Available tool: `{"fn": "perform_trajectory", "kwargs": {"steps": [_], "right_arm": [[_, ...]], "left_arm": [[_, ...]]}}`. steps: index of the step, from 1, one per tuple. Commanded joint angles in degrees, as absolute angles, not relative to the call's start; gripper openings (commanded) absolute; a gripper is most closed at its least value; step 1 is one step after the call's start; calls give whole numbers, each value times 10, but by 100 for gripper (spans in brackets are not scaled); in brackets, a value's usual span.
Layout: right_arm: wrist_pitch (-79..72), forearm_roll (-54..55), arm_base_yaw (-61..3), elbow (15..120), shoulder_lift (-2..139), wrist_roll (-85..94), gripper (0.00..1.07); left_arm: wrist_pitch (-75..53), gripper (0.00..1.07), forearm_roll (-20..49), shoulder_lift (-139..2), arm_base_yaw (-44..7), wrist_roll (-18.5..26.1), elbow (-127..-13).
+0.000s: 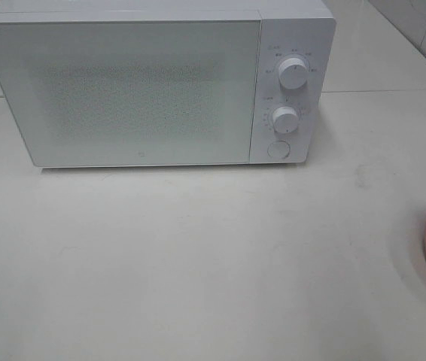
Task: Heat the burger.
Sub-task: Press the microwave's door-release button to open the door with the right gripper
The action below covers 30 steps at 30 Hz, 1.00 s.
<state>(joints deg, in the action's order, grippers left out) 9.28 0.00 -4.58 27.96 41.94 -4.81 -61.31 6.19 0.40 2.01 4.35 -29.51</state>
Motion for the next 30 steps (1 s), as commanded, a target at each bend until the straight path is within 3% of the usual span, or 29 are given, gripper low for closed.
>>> {"fn": "perform_trajectory", "kwargs": {"steps": [1, 10, 25, 27, 30], "right_arm": [[46, 0, -43, 278, 463, -60, 75], [-49, -3, -43, 278, 527, -50, 75], [-368, 36, -49, 187, 651, -28, 75], [-433, 85, -105, 165, 684, 10, 75], [-449, 107, -124, 163, 696, 28, 75]], "left_arm": [[-613, 98, 63, 14, 19, 40, -295], [-613, 98, 63, 14, 19, 40, -295], [-613, 98, 63, 14, 19, 40, -295], [-613, 98, 63, 14, 19, 40, -295], [-613, 98, 63, 14, 19, 40, -295]]}}
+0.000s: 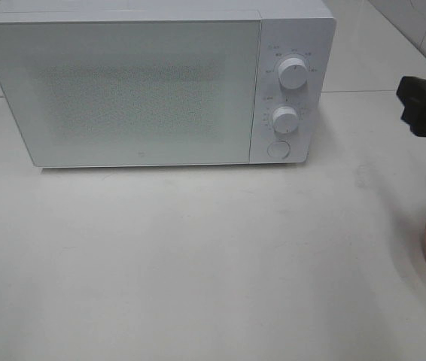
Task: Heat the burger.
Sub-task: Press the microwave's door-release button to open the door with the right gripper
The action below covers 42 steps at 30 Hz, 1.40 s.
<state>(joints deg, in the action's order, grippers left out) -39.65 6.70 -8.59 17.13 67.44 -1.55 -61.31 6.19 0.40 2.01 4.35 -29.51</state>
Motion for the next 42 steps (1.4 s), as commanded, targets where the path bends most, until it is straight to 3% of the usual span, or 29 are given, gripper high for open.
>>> {"fn": "perform_trajectory", "kwargs": {"steps": [1, 3, 5, 11, 19, 42], "right_arm": [[-473, 158, -157, 162, 717, 59, 75], [-482, 176, -170, 162, 729, 78, 75], [-524, 263, -233, 162, 769, 129, 75], [-622, 385, -327, 162, 826, 183, 75], [-791, 468, -422, 162, 910, 180, 75], [-802, 490, -451, 253, 992, 202, 75]], "left_arm": [[-613, 98, 63, 14, 19, 40, -295], [-613, 98, 63, 14, 19, 40, -295], [-613, 98, 63, 14, 19, 40, -295], [-613, 98, 63, 14, 19, 40, -295], [-613, 98, 63, 14, 19, 40, -295], [-613, 98, 63, 14, 19, 40, -295]]}}
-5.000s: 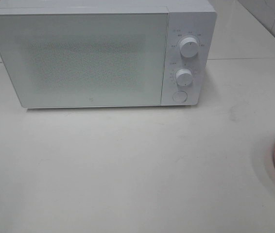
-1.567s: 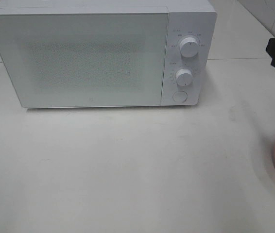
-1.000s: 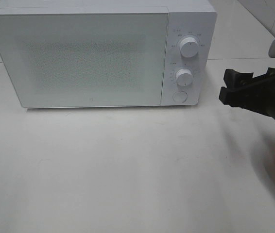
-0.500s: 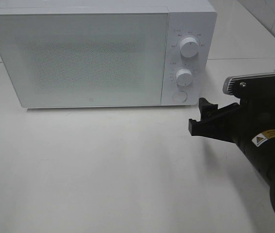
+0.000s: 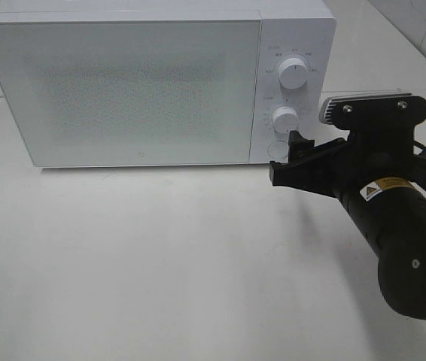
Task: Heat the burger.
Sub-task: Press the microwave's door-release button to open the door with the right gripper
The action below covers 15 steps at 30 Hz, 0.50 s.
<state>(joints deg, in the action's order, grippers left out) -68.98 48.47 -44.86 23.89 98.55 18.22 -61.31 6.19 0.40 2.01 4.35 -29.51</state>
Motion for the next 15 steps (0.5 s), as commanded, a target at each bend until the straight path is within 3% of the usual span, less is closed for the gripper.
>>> {"fn": "perform_trajectory", "kwargs": {"steps": [1, 15], "right_arm": [[-803, 494, -451, 261, 1002, 207, 75], [-802, 498, -451, 270, 1028, 198, 75]], "left_arm": [[-613, 98, 63, 14, 19, 40, -295], [-613, 98, 62, 14, 19, 40, -295]]}}
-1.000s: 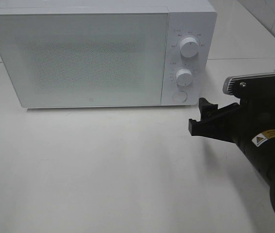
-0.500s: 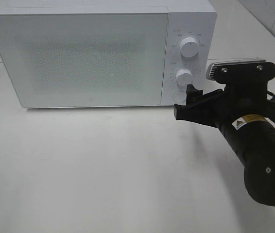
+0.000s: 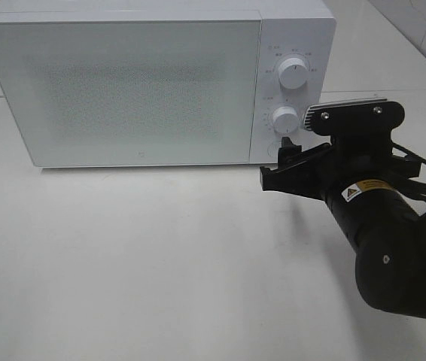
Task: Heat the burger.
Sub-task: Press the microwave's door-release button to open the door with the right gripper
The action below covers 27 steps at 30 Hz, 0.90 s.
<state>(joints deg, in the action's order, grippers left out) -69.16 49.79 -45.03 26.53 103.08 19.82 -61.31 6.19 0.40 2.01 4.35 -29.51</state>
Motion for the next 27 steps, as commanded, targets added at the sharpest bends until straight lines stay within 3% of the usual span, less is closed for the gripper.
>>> {"fn": "perform_trajectory", "kwargs": {"steps": [1, 6, 12, 19, 25, 27], "right_arm": [[-802, 498, -451, 270, 1028, 198, 75], [-796, 504, -451, 270, 1028, 132, 73], [-765, 509, -451, 270, 1028, -91, 63], [-721, 509, -451, 270, 1028, -457, 44], [-720, 508, -451, 270, 1028, -601, 28], [-718, 508, -451, 270, 1028, -680, 17]], "left_arm": [[-613, 98, 62, 14, 19, 40, -295], [-613, 98, 62, 14, 19, 40, -295], [-613, 98, 62, 14, 19, 40, -295], [-613, 98, 62, 14, 19, 40, -295], [-613, 98, 62, 14, 19, 40, -295], [-613, 98, 62, 14, 19, 40, -295]]}}
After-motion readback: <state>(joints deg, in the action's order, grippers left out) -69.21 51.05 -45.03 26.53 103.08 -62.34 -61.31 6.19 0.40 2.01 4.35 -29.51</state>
